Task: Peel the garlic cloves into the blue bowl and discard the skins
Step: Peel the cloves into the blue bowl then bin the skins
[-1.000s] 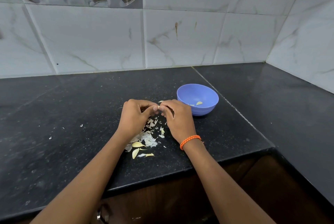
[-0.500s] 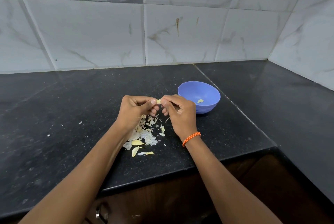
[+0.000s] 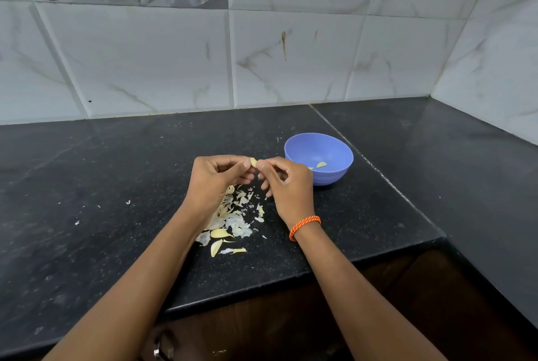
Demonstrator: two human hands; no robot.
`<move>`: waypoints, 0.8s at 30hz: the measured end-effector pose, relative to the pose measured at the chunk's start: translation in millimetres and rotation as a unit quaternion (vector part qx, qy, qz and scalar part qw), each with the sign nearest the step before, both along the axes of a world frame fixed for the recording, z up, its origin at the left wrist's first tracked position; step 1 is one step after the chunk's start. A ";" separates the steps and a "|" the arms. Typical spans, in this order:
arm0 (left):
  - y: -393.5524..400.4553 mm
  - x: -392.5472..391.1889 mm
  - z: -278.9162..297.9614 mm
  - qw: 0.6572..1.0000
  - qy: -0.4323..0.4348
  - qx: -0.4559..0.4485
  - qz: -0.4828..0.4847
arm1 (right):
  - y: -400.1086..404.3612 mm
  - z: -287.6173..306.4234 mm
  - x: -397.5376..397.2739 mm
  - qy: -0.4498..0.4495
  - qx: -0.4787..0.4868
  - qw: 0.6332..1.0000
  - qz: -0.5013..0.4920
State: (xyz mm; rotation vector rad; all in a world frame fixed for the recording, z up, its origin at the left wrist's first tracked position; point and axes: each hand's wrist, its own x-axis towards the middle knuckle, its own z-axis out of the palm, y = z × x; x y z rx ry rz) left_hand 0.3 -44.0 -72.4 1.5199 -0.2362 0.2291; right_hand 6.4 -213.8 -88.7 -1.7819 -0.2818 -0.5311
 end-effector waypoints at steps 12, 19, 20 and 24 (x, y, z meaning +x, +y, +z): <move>1.4 1.5 0.2 0.999 0.036 -0.004 -0.031 | 0.1 0.7 -2.8 -0.046 -0.019 0.999 0.001; 7.6 4.7 -1.4 0.998 0.049 -0.011 -0.032 | 1.6 0.2 -1.4 -0.051 -0.053 0.997 0.039; 8.0 5.4 -1.7 0.998 0.051 -0.017 -0.034 | 1.8 0.1 -1.8 -0.049 -0.049 0.997 0.041; 9.0 8.4 -2.3 0.997 0.056 -0.022 -0.040 | 0.6 1.3 -3.9 -0.041 -0.027 0.997 0.058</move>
